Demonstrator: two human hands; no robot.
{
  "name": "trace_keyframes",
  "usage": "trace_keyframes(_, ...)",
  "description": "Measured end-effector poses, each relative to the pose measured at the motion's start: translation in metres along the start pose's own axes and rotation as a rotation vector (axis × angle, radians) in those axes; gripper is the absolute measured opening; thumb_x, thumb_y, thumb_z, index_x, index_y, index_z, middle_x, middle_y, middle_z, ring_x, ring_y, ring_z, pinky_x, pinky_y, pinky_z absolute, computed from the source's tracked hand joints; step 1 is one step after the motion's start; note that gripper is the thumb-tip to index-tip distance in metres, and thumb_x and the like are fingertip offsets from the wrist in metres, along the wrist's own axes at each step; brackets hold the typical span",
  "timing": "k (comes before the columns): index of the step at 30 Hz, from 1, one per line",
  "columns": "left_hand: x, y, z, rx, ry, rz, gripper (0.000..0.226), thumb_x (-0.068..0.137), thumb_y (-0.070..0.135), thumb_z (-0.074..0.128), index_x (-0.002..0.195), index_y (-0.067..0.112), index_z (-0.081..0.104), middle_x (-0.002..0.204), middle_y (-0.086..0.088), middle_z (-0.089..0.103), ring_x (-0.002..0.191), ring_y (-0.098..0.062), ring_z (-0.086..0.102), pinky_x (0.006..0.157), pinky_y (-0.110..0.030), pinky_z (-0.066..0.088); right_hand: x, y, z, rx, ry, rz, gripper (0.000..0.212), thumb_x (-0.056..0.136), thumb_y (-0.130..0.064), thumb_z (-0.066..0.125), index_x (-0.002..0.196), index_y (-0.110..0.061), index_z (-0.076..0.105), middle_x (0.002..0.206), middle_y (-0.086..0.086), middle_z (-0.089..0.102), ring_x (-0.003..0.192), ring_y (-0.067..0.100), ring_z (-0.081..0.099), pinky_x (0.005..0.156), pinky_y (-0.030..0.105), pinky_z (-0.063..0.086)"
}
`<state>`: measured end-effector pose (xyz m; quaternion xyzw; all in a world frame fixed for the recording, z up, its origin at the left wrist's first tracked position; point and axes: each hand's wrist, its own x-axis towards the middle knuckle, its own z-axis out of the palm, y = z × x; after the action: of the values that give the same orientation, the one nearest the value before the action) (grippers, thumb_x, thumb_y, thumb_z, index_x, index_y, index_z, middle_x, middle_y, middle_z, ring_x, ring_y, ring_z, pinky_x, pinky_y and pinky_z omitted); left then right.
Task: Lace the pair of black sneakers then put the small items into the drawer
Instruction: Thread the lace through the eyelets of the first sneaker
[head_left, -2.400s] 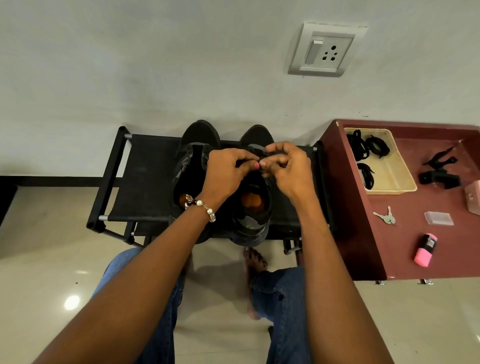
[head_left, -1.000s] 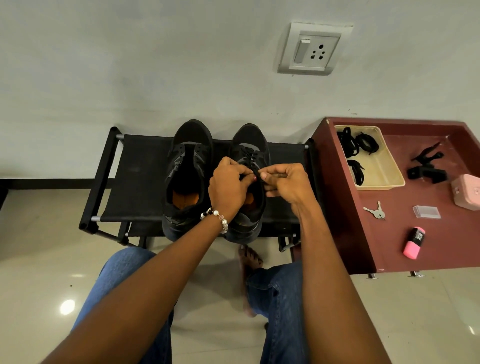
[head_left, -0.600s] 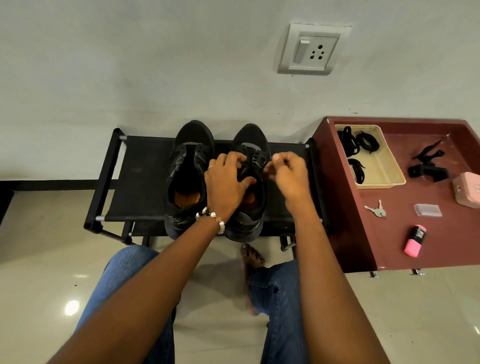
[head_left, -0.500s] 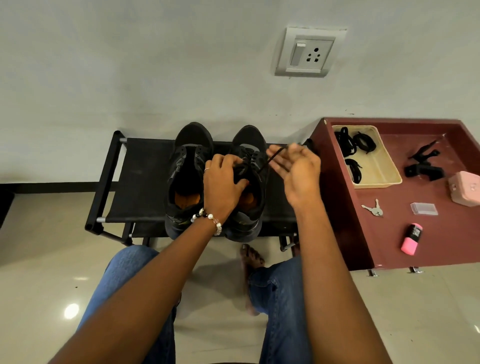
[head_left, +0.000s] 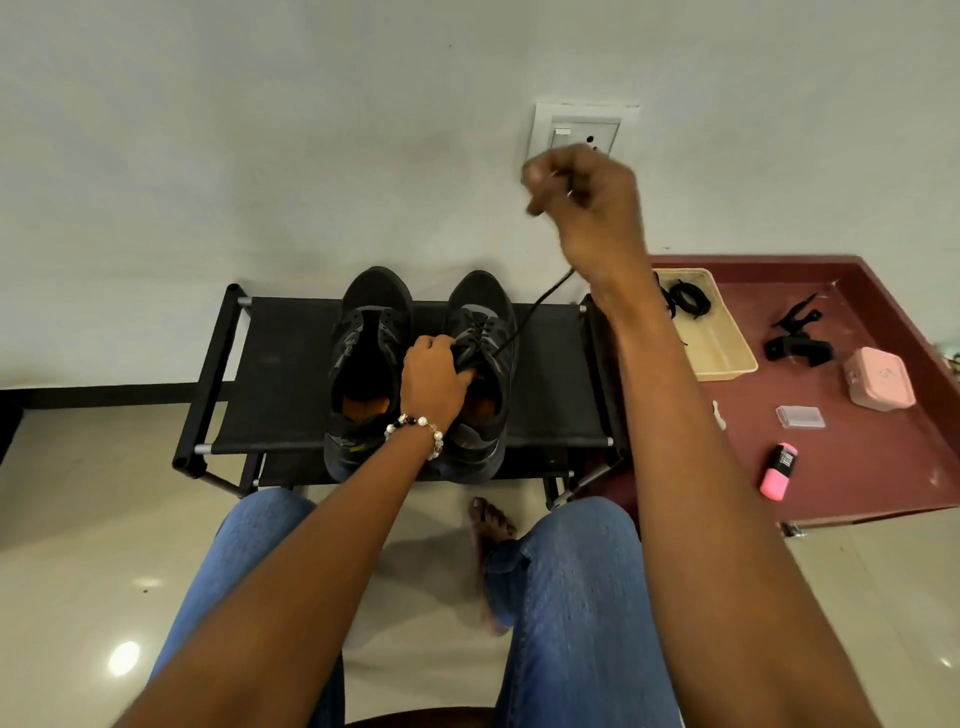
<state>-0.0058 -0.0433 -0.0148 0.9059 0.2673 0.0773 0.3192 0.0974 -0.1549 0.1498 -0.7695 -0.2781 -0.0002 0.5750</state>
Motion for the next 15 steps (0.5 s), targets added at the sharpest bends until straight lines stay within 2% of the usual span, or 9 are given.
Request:
trace_keyframes(2,0.001,0.0,0.0,0.017,-0.013,-0.009,0.045,0.085,0.024,0.071,0.125,0.009,0.058,0.121,-0.013,0.056,0.112,-0.03,0.054,0.091,-0.038,0.047,-0.005,0.023,0.01,-0.456,-0.266,0.117,0.026,0.088,-0.028,0.071,0.111,-0.017,0.069,0.105,-0.003,0.07,0.098,0.01,0.064,0.092,0.03,0.05)
trace_keyframes(3,0.001,0.0,0.0,0.024,-0.011,-0.011,0.045,0.085,0.023,0.071,0.125,0.009,0.058,0.12,-0.013,0.057,0.111,-0.029,0.055,0.09,-0.037,0.047,-0.012,0.039,0.017,-0.631,-0.389,0.194,0.035,0.087,-0.03,0.072,0.119,-0.018,0.066,0.115,0.0,0.069,0.108,0.016,0.063,0.099,0.037,0.048)
trace_keyframes(5,0.001,0.0,0.0,0.032,0.0,-0.008,0.043,0.085,0.022,0.071,0.124,0.009,0.058,0.118,-0.012,0.057,0.11,-0.029,0.055,0.089,-0.037,0.047,-0.032,0.068,0.03,-0.815,-0.569,0.314,0.041,0.088,-0.033,0.07,0.126,-0.02,0.063,0.124,0.005,0.066,0.117,0.025,0.059,0.101,0.044,0.047)
trace_keyframes(6,0.001,0.0,0.0,0.035,0.005,-0.005,0.042,0.086,0.022,0.071,0.124,0.009,0.058,0.118,-0.012,0.057,0.11,-0.029,0.055,0.088,-0.036,0.047,-0.04,0.079,0.034,-0.817,-0.596,0.362,0.037,0.088,-0.035,0.069,0.122,-0.021,0.065,0.123,0.006,0.066,0.117,0.026,0.059,0.099,0.046,0.049)
trace_keyframes(11,0.002,-0.002,0.003,0.022,0.037,-0.005,0.041,0.087,0.021,0.069,0.125,0.01,0.058,0.119,-0.011,0.058,0.11,-0.028,0.056,0.088,-0.034,0.048,-0.058,0.104,0.037,-0.608,-0.443,0.487,0.003,0.085,-0.028,0.074,0.086,-0.026,0.076,0.097,0.0,0.073,0.101,0.02,0.064,0.091,0.042,0.053)
trace_keyframes(13,0.002,-0.002,0.004,0.013,0.039,-0.01,0.042,0.086,0.021,0.069,0.125,0.01,0.057,0.12,-0.011,0.058,0.111,-0.028,0.055,0.089,-0.034,0.047,-0.055,0.105,0.033,-0.536,-0.415,0.536,0.01,0.083,-0.017,0.075,0.075,-0.022,0.074,0.084,-0.002,0.071,0.096,0.016,0.065,0.092,0.04,0.053)
trace_keyframes(15,0.002,-0.002,0.004,-0.001,0.037,-0.014,0.042,0.086,0.02,0.07,0.125,0.01,0.057,0.119,-0.011,0.058,0.112,-0.028,0.055,0.09,-0.035,0.047,-0.05,0.1,0.028,-0.378,-0.331,0.563,0.013,0.084,-0.008,0.073,0.073,-0.015,0.073,0.078,-0.003,0.07,0.093,0.013,0.066,0.096,0.037,0.053)
